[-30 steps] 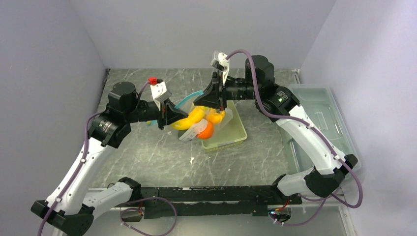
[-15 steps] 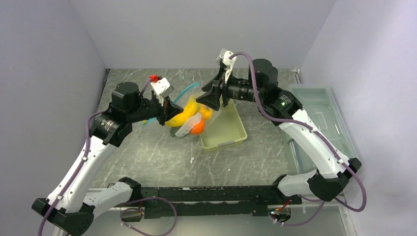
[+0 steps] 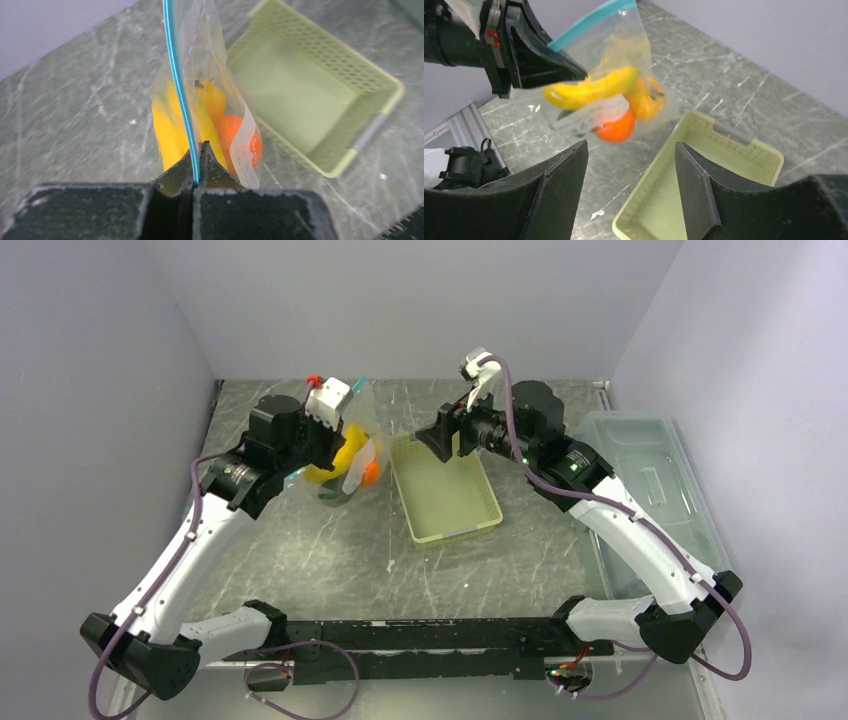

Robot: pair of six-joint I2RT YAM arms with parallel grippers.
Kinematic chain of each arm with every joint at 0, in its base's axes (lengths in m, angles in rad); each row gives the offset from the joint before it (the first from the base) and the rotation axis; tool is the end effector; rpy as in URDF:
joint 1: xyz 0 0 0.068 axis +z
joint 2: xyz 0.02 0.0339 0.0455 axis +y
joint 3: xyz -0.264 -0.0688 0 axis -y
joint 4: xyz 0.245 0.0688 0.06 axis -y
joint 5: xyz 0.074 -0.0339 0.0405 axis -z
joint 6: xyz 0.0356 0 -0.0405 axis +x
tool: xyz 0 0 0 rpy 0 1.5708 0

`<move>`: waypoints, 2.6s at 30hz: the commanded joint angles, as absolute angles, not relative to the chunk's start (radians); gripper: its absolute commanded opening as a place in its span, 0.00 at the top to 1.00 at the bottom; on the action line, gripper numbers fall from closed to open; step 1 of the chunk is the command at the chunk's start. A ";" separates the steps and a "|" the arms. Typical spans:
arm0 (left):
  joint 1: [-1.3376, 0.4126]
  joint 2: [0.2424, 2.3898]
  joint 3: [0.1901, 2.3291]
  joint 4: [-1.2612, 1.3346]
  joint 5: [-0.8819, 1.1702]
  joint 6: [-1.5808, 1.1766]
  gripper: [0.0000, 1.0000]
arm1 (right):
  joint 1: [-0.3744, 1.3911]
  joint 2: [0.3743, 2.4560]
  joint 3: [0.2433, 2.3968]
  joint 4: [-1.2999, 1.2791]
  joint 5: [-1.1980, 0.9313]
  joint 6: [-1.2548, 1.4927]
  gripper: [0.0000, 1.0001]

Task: Place the food in the zip-top bag and seal the zipper
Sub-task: Place the zipper food storage bag at the center of the board.

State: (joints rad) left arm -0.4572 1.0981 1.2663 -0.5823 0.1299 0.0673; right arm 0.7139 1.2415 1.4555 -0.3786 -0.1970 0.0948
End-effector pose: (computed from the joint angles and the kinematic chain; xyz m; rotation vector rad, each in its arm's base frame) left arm 0.2056 -0.1063 0.4047 0.6003 1.9090 -0.3804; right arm 0.1986 0.1812 0.4561 -0.6873 1.6572 0.7586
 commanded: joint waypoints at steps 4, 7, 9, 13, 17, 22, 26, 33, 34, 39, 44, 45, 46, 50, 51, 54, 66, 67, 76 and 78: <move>-0.457 1.186 1.291 -0.517 -0.237 0.153 1.00 | 0.709 1.195 1.330 -0.261 -0.114 0.170 0.31; -0.457 1.246 1.288 -0.503 -0.323 0.192 1.00 | 0.706 1.206 1.303 -0.258 -0.092 0.177 0.31; -0.457 1.281 1.285 -0.493 -0.370 0.209 1.00 | 0.703 1.198 1.276 -0.236 -0.077 0.194 0.31; -0.458 1.363 1.289 -0.483 -0.464 0.233 1.00 | 0.702 1.171 1.197 -0.163 -0.091 0.241 0.29; -0.463 1.389 1.251 -0.453 -0.482 0.224 1.00 | 0.701 1.159 1.146 -0.145 -0.108 0.265 0.29; -0.519 1.437 1.237 -0.469 -0.541 0.229 1.00 | 0.700 1.111 1.099 -0.136 -0.088 0.263 0.29; -0.603 1.513 1.237 -0.504 -0.617 0.222 1.00 | 0.698 1.074 1.076 -0.143 -0.083 0.258 0.28; -0.708 1.587 1.237 -0.621 -0.641 0.078 1.00 | 0.695 1.025 1.037 -0.149 -0.081 0.258 0.28; -0.718 1.591 1.236 -0.635 -0.638 0.057 1.00 | 0.695 1.019 1.034 -0.151 -0.081 0.258 0.28; -0.744 1.597 1.209 -0.701 -0.619 -0.065 1.00 | 0.693 1.000 1.023 -0.168 -0.082 0.253 0.27; -0.775 1.593 1.162 -0.742 -0.599 -0.165 0.98 | 0.693 0.987 1.013 -0.183 -0.072 0.252 0.26; -0.779 1.590 1.158 -0.748 -0.596 -0.181 0.93 | 0.693 0.986 1.012 -0.189 -0.065 0.252 0.26; -0.786 1.584 1.150 -0.746 -0.583 -0.193 0.84 | 0.693 0.984 1.012 -0.196 -0.061 0.252 0.26; -0.802 1.544 1.125 -0.723 -0.537 -0.216 0.61 | 0.693 0.978 1.011 -0.212 -0.054 0.252 0.26; -0.803 1.536 1.121 -0.719 -0.524 -0.219 0.57 | 0.693 0.975 1.009 -0.214 -0.051 0.252 0.26; -0.812 1.521 1.115 -0.722 -0.494 -0.226 0.49 | 0.693 0.968 1.002 -0.216 -0.045 0.255 0.25; -0.893 1.365 1.178 -0.740 -0.372 -0.239 0.37 | 0.693 0.964 1.033 -0.273 0.051 0.222 0.23; -0.899 1.348 1.181 -0.732 -0.360 -0.240 0.36 | 0.693 0.957 1.030 -0.273 0.064 0.218 0.22; -0.910 1.240 1.241 -0.667 -0.241 -0.205 0.23 | 0.693 0.952 1.056 -0.329 0.152 0.201 0.20; -0.911 1.222 1.265 -0.672 -0.239 -0.194 0.12 | 0.693 0.954 1.065 -0.340 0.175 0.205 0.19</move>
State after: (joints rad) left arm -0.9066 1.2709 1.1915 -0.7143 -0.2886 -0.2024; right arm 0.6952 0.9646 1.0088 -0.3191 0.1047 0.2169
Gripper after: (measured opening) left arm 0.799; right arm 0.796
